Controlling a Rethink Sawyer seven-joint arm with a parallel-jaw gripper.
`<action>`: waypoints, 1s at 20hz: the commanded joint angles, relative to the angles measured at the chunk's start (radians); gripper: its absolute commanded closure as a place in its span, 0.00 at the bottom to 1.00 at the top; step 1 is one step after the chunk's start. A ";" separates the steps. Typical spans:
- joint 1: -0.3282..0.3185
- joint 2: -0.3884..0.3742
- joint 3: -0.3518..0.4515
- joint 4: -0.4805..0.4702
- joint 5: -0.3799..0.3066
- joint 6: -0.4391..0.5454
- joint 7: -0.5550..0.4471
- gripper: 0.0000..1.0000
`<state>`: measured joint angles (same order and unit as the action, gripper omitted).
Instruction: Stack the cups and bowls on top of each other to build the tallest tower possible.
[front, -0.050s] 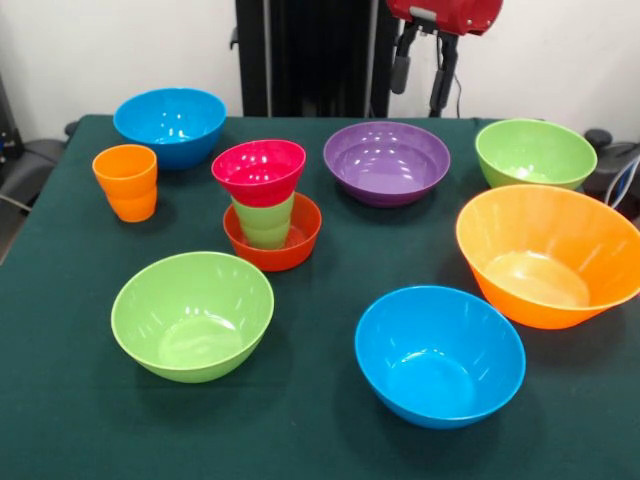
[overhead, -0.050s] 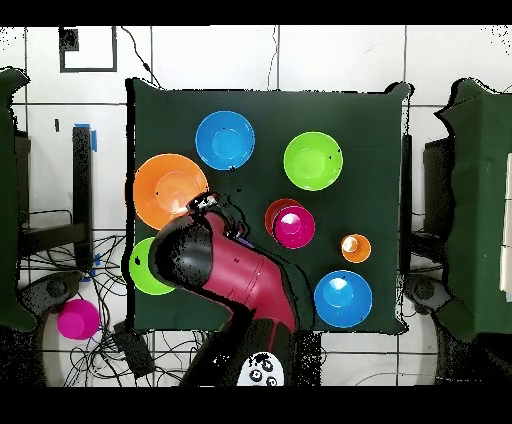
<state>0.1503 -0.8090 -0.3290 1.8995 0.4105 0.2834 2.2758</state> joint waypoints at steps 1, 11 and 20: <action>0.005 0.057 0.082 0.073 0.025 -0.016 0.194 0.00; -0.008 0.070 0.099 0.088 0.027 -0.057 0.195 0.00; -0.018 0.063 0.112 0.099 0.027 -0.077 0.190 0.00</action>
<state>0.1439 -0.8048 -0.3225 1.9352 0.4113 0.2645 2.2758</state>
